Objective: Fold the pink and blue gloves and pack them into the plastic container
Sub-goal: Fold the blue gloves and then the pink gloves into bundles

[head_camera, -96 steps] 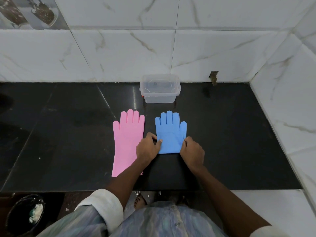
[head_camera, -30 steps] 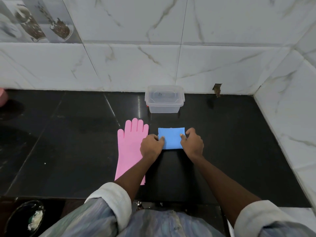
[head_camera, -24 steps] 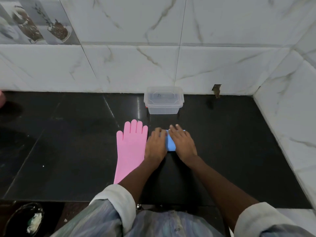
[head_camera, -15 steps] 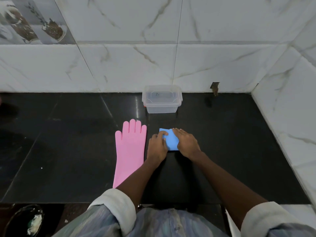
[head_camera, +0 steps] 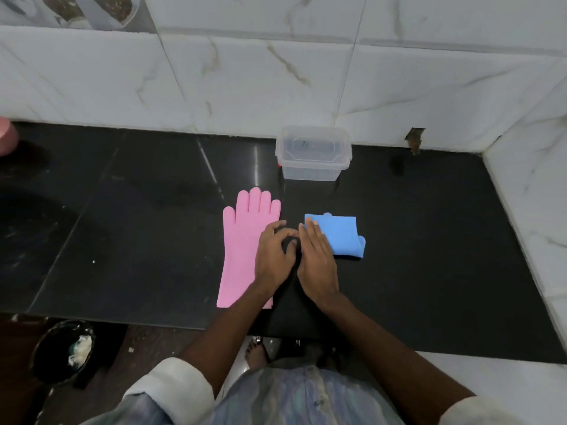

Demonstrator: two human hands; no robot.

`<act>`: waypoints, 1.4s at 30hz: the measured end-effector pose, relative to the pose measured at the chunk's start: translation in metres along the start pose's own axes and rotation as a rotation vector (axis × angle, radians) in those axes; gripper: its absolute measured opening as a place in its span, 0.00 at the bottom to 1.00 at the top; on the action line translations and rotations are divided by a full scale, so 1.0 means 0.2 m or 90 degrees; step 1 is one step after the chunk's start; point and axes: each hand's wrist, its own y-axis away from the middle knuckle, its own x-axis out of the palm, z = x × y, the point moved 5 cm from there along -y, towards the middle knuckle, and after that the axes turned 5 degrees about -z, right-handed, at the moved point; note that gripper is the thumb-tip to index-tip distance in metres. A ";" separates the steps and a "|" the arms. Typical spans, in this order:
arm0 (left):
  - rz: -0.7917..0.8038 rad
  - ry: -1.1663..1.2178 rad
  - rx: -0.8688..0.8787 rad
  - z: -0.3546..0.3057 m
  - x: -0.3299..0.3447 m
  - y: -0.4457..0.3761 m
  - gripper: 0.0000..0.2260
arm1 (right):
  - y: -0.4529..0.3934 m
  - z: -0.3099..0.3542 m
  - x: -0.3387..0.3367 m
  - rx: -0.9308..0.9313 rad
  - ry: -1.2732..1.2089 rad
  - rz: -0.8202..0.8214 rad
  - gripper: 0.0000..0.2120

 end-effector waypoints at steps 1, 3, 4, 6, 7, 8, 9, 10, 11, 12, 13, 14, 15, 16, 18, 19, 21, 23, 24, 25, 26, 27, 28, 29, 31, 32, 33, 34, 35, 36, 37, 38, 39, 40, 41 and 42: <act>-0.023 0.011 -0.009 0.02 -0.04 0.03 0.10 | 0.02 0.03 0.03 -0.008 -0.007 0.009 0.29; -0.058 0.035 -0.023 0.08 -0.11 0.08 0.09 | 0.05 0.10 0.09 -0.003 -0.033 0.028 0.26; -0.050 0.035 -0.028 0.11 -0.14 0.10 0.09 | 0.06 0.12 0.11 0.015 -0.048 0.044 0.24; -0.003 0.013 -0.040 0.16 -0.19 0.15 0.09 | 0.08 0.16 0.17 0.061 -0.076 0.104 0.24; 0.004 -0.006 -0.043 0.18 -0.22 0.16 0.10 | 0.08 0.18 0.19 0.081 -0.089 0.132 0.25; -0.005 -0.040 -0.046 0.20 -0.26 0.17 0.11 | 0.09 0.19 0.20 0.105 -0.102 0.147 0.25; -0.025 -0.089 -0.057 0.22 -0.30 0.16 0.12 | 0.09 0.19 0.20 0.139 -0.118 0.149 0.26; -0.050 -0.139 -0.094 0.25 -0.35 0.17 0.12 | 0.08 0.19 0.20 0.183 -0.138 0.143 0.27; -0.066 -0.172 -0.150 0.30 -0.40 0.18 0.13 | 0.08 0.19 0.21 0.234 -0.153 0.135 0.28; -0.068 -0.182 -0.202 0.35 -0.44 0.20 0.14 | 0.09 0.19 0.22 0.287 -0.163 0.134 0.29; -0.055 -0.174 -0.239 0.40 -0.47 0.22 0.14 | 0.10 0.19 0.23 0.335 -0.170 0.139 0.29; -0.034 -0.155 -0.261 0.45 -0.49 0.24 0.15 | 0.11 0.19 0.24 0.375 -0.176 0.143 0.29; -0.009 -0.135 -0.274 0.48 -0.50 0.26 0.15 | 0.12 0.19 0.25 0.404 -0.178 0.144 0.27; 0.017 -0.118 -0.285 0.50 -0.51 0.27 0.15 | 0.13 0.19 0.26 0.423 -0.172 0.141 0.25; 0.059 -0.089 -0.289 0.55 -0.52 0.28 0.15 | 0.13 0.21 0.27 0.440 -0.160 0.138 0.21; 0.074 -0.069 -0.281 0.56 -0.53 0.28 0.14 | 0.13 0.22 0.27 0.446 -0.163 0.148 0.19; 0.107 -0.020 -0.274 0.60 -0.54 0.27 0.13 | 0.12 0.23 0.29 0.453 -0.186 0.189 0.16; 0.146 0.020 -0.262 0.64 -0.55 0.24 0.13 | 0.10 0.22 0.30 0.445 -0.240 0.230 0.16; 0.166 0.039 -0.253 0.66 -0.55 0.23 0.14 | 0.09 0.22 0.30 0.444 -0.281 0.249 0.19; 0.187 0.060 -0.246 0.68 -0.56 0.22 0.16 | 0.08 0.21 0.29 0.453 -0.327 0.269 0.21; 0.209 0.077 -0.237 0.68 -0.56 0.21 0.19 | 0.08 0.20 0.29 0.476 -0.376 0.287 0.22; 0.233 0.084 -0.217 0.69 -0.57 0.20 0.20 | 0.08 0.18 0.29 0.510 -0.425 0.303 0.23; 0.255 0.074 -0.185 0.69 -0.57 0.18 0.22 | 0.08 0.17 0.29 0.546 -0.472 0.320 0.23; 0.268 0.045 -0.148 0.68 -0.59 0.17 0.23 | 0.08 0.15 0.28 0.571 -0.511 0.335 0.23; 0.244 -0.087 -0.059 0.66 -0.63 0.12 0.22 | 0.07 0.13 0.27 0.554 -0.542 0.362 0.23; 0.213 -0.169 -0.006 0.65 -0.66 0.10 0.19 | 0.07 0.13 0.26 0.507 -0.521 0.377 0.23; 0.192 -0.234 0.046 0.63 -0.67 0.09 0.16 | 0.06 0.12 0.24 0.440 -0.474 0.386 0.23; 0.183 -0.277 0.086 0.61 -0.68 0.07 0.15 | 0.04 0.12 0.23 0.366 -0.416 0.385 0.23; 0.182 -0.306 0.119 0.59 -0.67 0.07 0.16 | 0.03 0.12 0.22 0.297 -0.360 0.374 0.24; 0.180 -0.324 0.152 0.57 -0.67 0.06 0.16 | 0.03 0.12 0.21 0.244 -0.317 0.354 0.24; 0.172 -0.334 0.192 0.55 -0.66 0.06 0.17 | 0.02 0.12 0.20 0.207 -0.286 0.330 0.23; 0.161 -0.336 0.237 0.53 -0.65 0.06 0.18 | 0.01 0.12 0.20 0.191 -0.273 0.309 0.21; 0.153 -0.331 0.283 0.52 -0.64 0.07 0.17 | 0.01 0.11 0.20 0.193 -0.274 0.291 0.17; 0.149 -0.324 0.323 0.51 -0.63 0.08 0.16 | 0.02 0.10 0.20 0.207 -0.283 0.278 0.13; 0.152 -0.318 0.347 0.51 -0.62 0.10 0.14 | 0.02 0.09 0.21 0.227 -0.291 0.265 0.07; 0.162 -0.311 0.346 0.51 -0.61 0.11 0.13 | 0.03 0.08 0.21 0.250 -0.303 0.254 0.04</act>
